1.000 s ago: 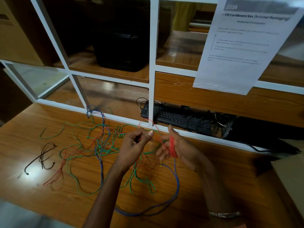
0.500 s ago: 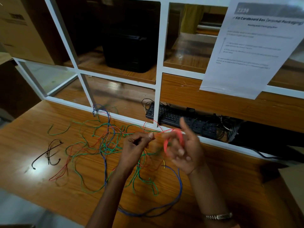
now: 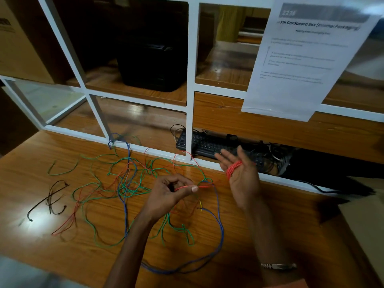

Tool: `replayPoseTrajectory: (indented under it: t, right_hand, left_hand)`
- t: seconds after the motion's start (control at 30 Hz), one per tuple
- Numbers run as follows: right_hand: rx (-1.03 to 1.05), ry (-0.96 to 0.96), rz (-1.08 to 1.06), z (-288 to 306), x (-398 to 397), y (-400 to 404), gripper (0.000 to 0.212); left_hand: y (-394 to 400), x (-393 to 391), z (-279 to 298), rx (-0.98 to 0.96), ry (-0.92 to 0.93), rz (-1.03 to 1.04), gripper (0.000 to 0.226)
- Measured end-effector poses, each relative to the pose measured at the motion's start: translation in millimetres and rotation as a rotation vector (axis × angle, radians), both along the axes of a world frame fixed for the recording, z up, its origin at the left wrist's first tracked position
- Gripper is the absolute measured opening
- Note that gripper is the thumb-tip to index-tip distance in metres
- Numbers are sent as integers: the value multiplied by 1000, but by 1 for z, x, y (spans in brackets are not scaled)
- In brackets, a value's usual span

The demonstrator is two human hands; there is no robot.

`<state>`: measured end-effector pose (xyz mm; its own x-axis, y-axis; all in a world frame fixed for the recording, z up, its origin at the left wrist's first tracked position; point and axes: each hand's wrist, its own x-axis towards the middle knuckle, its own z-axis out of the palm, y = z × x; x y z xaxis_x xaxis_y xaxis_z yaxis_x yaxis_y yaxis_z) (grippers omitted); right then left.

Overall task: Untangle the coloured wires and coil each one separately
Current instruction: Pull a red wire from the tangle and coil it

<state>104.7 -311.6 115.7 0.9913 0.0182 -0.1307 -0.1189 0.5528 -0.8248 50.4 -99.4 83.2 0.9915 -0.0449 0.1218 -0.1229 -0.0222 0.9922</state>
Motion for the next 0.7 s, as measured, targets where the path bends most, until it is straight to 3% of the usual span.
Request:
replayPoseTrajectory:
  t: [0.13,0.27,0.43,0.57,0.7]
  right_hand:
    - [-358,102,277,-4,-13,14,64]
    - [-377,202,504,-14,-23,39,70]
    - [-487,195,800,-20,-31,59,103]
    - [-152,166,1032,-17,-26,54,106]
    - [351,98,1014,-12,-22,45,100]
  left_hand:
    - [-5,4,8,-17,-38,67,9]
    - [-1,6,14,-32,-98,166,4]
    - [6,5,7,-29,-93,203,7]
    - [11,5,2,-51,-36,241,13]
    - [14,4,-1,-47,1,216,16]
